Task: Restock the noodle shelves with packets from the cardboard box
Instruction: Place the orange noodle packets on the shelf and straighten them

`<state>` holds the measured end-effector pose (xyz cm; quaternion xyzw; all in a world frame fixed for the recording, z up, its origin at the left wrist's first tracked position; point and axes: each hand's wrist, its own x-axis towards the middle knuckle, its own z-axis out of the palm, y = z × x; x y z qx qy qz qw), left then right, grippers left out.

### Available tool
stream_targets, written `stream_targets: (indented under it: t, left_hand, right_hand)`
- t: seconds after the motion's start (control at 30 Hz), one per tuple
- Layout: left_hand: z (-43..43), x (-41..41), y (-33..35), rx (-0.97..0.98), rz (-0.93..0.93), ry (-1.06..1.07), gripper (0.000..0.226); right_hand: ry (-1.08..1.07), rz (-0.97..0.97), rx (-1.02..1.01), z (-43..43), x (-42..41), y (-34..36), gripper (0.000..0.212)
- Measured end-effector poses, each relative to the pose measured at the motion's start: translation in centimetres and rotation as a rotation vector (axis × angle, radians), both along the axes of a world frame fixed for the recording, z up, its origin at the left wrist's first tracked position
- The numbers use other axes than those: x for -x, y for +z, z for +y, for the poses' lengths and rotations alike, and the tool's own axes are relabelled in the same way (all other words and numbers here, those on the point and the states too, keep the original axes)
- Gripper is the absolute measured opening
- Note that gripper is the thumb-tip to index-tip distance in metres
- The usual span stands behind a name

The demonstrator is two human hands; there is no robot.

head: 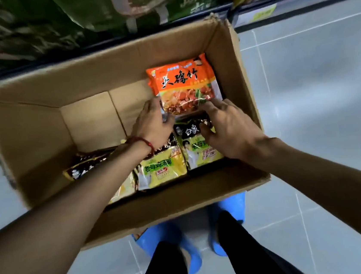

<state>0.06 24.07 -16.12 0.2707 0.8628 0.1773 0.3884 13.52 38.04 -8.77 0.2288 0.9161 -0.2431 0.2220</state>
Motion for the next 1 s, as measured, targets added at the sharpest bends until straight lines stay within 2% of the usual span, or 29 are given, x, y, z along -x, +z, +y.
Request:
stream_targets:
  t: [0.07,0.2,0.3,0.4,0.53,0.7,0.8,1.0]
  left_hand:
    - [1.4,0.1,-2.0,-0.041,-0.036,0.127,0.051]
    - [3.1,0.1,-3.5,-0.088,0.009,0.416,0.051]
    - [3.7,0.2,-2.8,-0.138,-0.131,0.565,0.055]
    - [4.1,-0.2,-1.5,-0.135,-0.278,0.534,0.049]
    - [3.3,-0.1,-0.2,-0.157,-0.26,0.516,0.027]
    - [-1.0,0.2,2.0,-0.148,-0.264,0.602,0.041]
    - [-4.0,0.7,2.8,-0.079,-0.209,0.677,0.034]
    - [-6.9,1.7,1.2,-0.004,-0.177,0.691,0.037]
  right_hand:
    - [-0.019,-0.008,0.005,0.5,0.1,-1.5,0.046]
    - [-0.055,-0.023,0.03,1.1,0.0,-2.8,0.049]
    - [-0.068,-0.021,0.047,1.2,0.0,-2.8,0.051]
    - [-0.077,-0.016,0.06,1.1,0.0,-2.6,0.051]
    - [-0.112,-0.026,0.068,1.0,0.3,-2.8,0.054]
    - [-0.201,-0.068,0.108,0.5,1.2,-3.9,0.056]
    - [-0.27,-0.1,0.065,0.4,2.4,-5.1,0.06]
    - [-0.455,-0.189,-0.01,0.3,5.2,-8.5,0.101]
